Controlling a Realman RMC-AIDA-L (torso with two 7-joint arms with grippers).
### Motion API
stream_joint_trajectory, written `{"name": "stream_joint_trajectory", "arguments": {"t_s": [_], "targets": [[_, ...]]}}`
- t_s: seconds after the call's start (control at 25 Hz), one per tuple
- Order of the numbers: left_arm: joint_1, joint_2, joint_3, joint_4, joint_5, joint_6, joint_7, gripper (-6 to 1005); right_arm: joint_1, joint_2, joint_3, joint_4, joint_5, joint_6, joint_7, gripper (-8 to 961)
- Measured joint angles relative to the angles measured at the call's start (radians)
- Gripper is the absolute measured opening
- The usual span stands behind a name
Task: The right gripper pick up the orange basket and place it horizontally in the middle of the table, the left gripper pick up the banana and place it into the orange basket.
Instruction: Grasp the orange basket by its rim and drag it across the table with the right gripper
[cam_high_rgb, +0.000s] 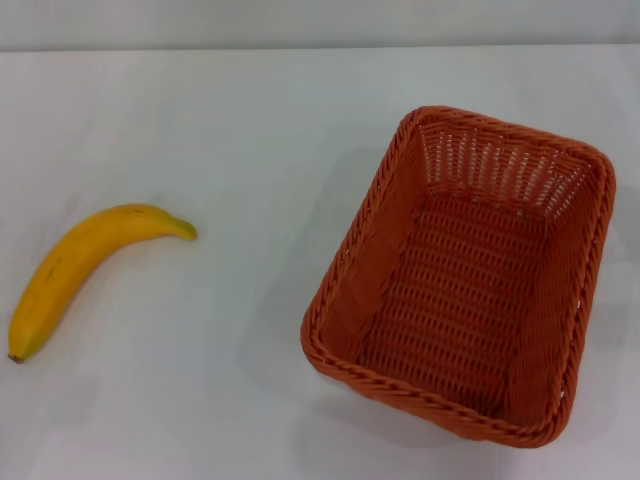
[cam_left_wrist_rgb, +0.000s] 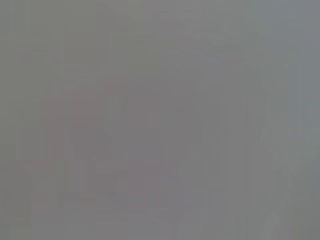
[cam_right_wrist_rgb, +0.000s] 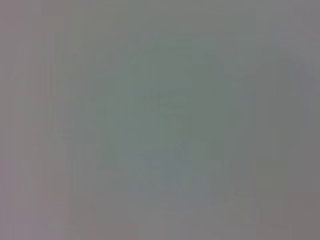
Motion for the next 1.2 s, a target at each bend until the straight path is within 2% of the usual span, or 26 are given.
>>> {"name": "stream_joint_trajectory", "arguments": {"t_s": [0.12, 0.4, 0.6, 0.76, 0.92, 1.12, 1.2], "targets": [[-0.008, 0.002, 0.001, -0.005, 0.007, -0.005, 0.000, 891, 0.000, 0.001, 0.003, 0.007, 0.001, 0.003, -0.015, 877], [-0.027, 0.003, 0.002, -0.006, 0.015, -0.036, 0.003, 885, 0.014, 0.002, 0.010, 0.002, 0.009, -0.012, -0.070, 876], [-0.042, 0.015, 0.003, -0.006, 0.019, -0.033, -0.021, 885, 0.038, 0.002, 0.009, 0.001, 0.010, 0.027, -0.050, 875], [-0.045, 0.016, 0.003, -0.007, 0.019, -0.027, -0.019, 884, 0.051, -0.008, -0.030, -0.023, -0.021, 0.064, -0.006, 875], [-0.052, 0.019, 0.003, -0.008, 0.017, -0.022, -0.031, 884, 0.023, -0.012, -0.090, -0.134, -0.093, 0.105, 0.131, 874], [-0.060, 0.016, 0.003, -0.008, 0.025, -0.019, -0.032, 884, -0.024, -0.004, -0.102, -0.260, -0.126, 0.103, 0.227, 873], [-0.060, 0.013, 0.003, -0.008, 0.033, -0.022, -0.026, 884, -0.052, -0.008, -0.132, -0.364, -0.198, 0.113, 0.318, 873]]}}
